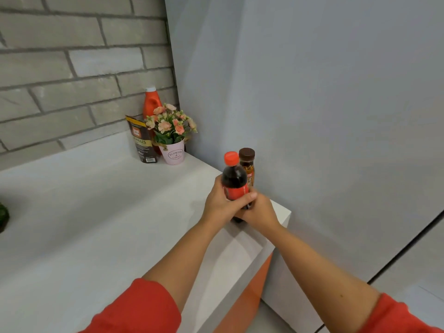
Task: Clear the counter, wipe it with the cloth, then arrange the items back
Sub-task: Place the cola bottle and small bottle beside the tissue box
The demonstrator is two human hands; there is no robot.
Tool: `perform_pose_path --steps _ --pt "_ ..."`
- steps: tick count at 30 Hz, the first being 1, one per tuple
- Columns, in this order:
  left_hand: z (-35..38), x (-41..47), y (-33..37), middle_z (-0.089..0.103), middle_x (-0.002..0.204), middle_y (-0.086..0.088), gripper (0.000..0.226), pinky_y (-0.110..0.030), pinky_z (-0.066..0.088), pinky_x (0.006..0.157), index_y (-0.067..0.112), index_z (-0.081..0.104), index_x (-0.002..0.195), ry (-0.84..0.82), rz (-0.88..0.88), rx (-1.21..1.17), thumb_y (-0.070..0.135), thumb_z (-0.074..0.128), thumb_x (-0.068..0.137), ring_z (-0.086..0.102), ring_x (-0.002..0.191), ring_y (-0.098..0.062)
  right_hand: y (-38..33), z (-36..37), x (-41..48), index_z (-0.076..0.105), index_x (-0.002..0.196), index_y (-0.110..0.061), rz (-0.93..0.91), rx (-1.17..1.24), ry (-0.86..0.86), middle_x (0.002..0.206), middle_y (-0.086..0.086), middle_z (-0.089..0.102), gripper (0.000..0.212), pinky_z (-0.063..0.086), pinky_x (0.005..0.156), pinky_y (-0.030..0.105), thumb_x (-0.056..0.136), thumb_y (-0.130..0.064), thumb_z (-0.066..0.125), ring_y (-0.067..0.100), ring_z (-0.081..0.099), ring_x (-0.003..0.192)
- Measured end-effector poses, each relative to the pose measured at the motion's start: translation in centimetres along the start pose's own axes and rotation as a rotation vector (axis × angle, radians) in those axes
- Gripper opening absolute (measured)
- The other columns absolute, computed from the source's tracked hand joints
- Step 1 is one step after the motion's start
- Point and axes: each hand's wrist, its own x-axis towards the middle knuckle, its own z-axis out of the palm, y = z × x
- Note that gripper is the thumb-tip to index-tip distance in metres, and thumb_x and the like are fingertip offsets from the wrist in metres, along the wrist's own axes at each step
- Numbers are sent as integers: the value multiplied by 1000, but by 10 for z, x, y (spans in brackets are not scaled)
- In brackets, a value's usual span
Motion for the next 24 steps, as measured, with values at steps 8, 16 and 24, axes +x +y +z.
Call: perform_pose_path --steps 8,16,24 --pt "-19 -8 4 60 98 7 45 -21 44 78 22 54 108 259 40 -8 24 79 71 57 93 -13 -15 -8 4 55 120 -16 -90 34 -416 103 -4 62 48 45 71 14 76 -18 76 6 58 90" --pt "-57 -19 4 56 100 7 48 -25 42 80 22 52 111 380 1 23 24 79 72 53 95 -13 -2 -15 53 51 100 -14 342 224 151 104 9 55 28 49 83 39 78 0 62 25 54 92" --pt "-87 -31 -1 56 100 7 46 -25 42 79 27 48 103 479 -19 16 25 79 70 54 93 -13 -2 -4 75 28 138 -17 387 182 156 142 11 28 93 38 106 50 64 -9 83 34 37 130"
